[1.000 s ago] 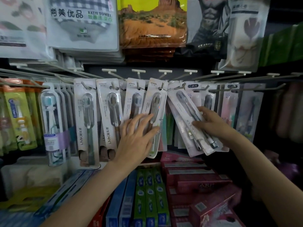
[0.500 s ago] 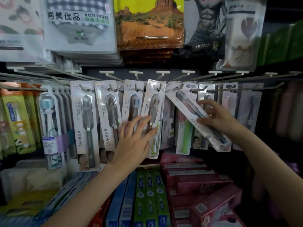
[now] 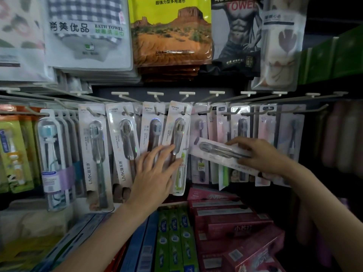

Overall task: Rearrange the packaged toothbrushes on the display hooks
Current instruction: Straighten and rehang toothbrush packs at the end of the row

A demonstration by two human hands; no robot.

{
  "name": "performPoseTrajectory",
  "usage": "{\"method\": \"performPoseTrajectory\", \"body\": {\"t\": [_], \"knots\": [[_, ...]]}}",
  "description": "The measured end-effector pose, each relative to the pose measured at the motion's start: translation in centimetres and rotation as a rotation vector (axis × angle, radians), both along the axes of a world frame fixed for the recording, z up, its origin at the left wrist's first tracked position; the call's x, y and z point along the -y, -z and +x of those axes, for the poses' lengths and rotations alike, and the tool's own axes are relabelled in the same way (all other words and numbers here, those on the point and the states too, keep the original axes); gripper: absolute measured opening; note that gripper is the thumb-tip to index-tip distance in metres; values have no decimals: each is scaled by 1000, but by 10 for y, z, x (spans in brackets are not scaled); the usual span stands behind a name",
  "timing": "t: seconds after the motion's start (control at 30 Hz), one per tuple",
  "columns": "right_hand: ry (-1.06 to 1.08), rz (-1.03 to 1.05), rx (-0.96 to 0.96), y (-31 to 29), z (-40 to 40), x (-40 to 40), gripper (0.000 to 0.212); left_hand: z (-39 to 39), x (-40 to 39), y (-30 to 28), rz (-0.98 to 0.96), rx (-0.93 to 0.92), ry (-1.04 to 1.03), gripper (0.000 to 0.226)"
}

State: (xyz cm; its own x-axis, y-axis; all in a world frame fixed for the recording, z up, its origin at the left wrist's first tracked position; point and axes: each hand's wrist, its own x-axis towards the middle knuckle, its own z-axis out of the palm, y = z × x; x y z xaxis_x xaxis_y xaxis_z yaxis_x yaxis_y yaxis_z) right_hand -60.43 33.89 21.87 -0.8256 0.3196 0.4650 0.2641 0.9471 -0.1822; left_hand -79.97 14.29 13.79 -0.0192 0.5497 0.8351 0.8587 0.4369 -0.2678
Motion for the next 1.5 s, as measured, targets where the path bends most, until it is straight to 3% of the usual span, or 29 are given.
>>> {"method": "performPoseTrajectory", "body": {"t": [0.23,0.4,0.57,0.73,0.83,0.93,1.0,1.1,1.23,1.33,1.5], "knots": [[-151,-442,-516,30,27,-19,47,-2,-3,2,11,-26,22,46],[-171,-471,-546,39,12,-21,48,-2,-5,5,5,5,35,57],[-166,-449,-548,41,10,-16,45,-2,-3,5,4,28,55,43],[-280,-758,-611,66,15,14,34,23,-6,7,78,195,166,42],[-393,-701,-477,80,-1,39,35,45,-11,-4,113,392,361,54],[-512,-723,-445,76,-22,55,35,55,-12,-15,264,723,601,38],[-518,-652,-441,71,-34,54,29,49,-7,-18,382,824,632,24],[-313,-501,-532,70,-52,37,17,35,7,-15,438,805,556,16],[65,-333,-524,70,-81,27,23,26,22,-9,391,727,460,16],[102,-310,-508,69,-98,34,26,23,30,-12,409,672,421,14],[103,-269,-696,63,-100,46,21,17,40,-27,491,729,478,15]]}}
